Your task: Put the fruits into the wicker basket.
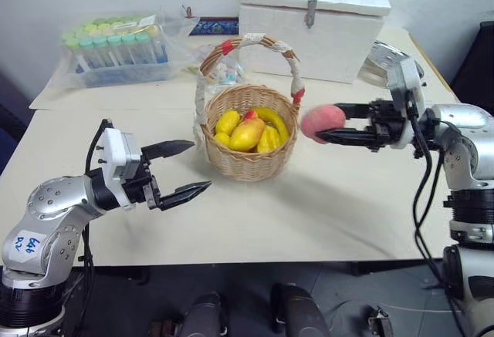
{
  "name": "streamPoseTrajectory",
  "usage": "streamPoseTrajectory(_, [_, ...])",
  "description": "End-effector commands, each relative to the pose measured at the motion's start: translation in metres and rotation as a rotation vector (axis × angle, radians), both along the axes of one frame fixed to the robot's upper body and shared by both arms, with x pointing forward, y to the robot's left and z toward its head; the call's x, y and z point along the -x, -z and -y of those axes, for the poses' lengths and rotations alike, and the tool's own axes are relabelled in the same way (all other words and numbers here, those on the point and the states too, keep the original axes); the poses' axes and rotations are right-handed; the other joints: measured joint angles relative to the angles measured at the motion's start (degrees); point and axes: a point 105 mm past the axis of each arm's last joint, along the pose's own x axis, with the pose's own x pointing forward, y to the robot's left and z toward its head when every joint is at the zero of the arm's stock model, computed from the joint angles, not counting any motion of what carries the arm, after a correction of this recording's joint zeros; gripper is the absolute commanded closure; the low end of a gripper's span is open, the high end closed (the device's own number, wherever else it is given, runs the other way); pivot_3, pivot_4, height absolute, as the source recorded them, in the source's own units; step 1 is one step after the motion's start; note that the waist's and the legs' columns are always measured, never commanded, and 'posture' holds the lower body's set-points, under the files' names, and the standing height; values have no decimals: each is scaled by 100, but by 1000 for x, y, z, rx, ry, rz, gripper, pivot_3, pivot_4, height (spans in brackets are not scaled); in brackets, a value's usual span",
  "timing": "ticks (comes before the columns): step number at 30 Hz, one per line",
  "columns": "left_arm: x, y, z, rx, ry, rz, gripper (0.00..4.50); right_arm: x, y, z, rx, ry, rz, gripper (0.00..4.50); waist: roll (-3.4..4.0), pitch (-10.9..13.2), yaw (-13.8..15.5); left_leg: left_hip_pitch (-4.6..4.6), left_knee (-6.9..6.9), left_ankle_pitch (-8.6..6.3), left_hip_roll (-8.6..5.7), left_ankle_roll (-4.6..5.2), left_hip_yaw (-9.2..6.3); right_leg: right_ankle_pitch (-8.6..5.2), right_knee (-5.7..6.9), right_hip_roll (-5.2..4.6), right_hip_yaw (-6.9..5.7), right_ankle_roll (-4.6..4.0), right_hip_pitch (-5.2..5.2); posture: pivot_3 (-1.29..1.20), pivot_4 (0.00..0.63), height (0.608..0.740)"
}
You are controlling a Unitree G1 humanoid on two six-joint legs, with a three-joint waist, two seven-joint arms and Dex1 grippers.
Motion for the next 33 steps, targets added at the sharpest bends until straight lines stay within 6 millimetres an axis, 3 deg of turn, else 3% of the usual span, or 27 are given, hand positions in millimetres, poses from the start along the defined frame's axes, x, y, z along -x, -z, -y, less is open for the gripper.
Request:
streamPoseTrajectory(1, [5,-9,0,10,-7,51,0,6,-13,-26,-52,3,12,2164,0,0,30,-2,0,-2,0,-9,-2,2,2,0,0,-4,-2,0,150,740])
streamPoseTrajectory(6, [5,-9,4,11,-5,53,0,-26,9,-49,-35,206,96,2164,-4,-2,59,-21,1,0,-15,7,1,2,3,-13,1,-5,-18,0,150,740])
streamPoseTrajectory(13, [7,-11,5,12,-14,56,0,-22,10,-45,-64,196,106,19,-4,-2,52,-101,10,11,-25,32,26,10,18,-3,-25,11,-100,0,150,740])
streamPoseTrajectory(15, [7,-11,5,12,-19,56,0,-17,11,-36,-65,170,56,19,-4,-2,55,-101,10,8,-26,37,28,13,11,0,-26,16,-97,0,150,740])
streamPoseTrajectory(18, [8,-12,2,10,-36,59,0,-9,15,3,-71,144,-66,19,-6,-1,104,-101,13,10,-27,47,30,16,5,-1,-25,21,-92,0,150,740])
streamPoseTrajectory(21, [9,-13,1,13,-46,61,0,-7,21,26,-21,143,-108,19,-6,-1,154,-98,19,8,-29,61,37,22,0,-4,-19,31,-88,0,150,740])
streamPoseTrajectory(24, [9,-14,0,19,-54,61,0,-31,16,43,-35,239,-72,19,-9,0,95,-86,21,7,-25,62,44,27,-1,-7,-11,32,-84,0,150,740])
streamPoseTrajectory(27, [9,-13,1,23,-55,61,0,-60,11,43,-37,290,-7,19,-9,0,10,-82,20,13,-27,53,48,30,0,-9,-8,27,-88,0,150,740])
streamPoseTrajectory(30, [8,-14,4,29,-50,64,0,-77,5,26,-59,258,49,19,-9,0,-19,-75,15,21,-20,39,55,33,10,-1,-3,23,-93,0,150,740])
streamPoseTrajectory(33, [7,-14,7,33,-42,66,0,-83,-2,0,-89,165,86,19,-9,0,-12,-79,12,28,-10,30,54,33,19,10,-5,20,-94,0,150,740])
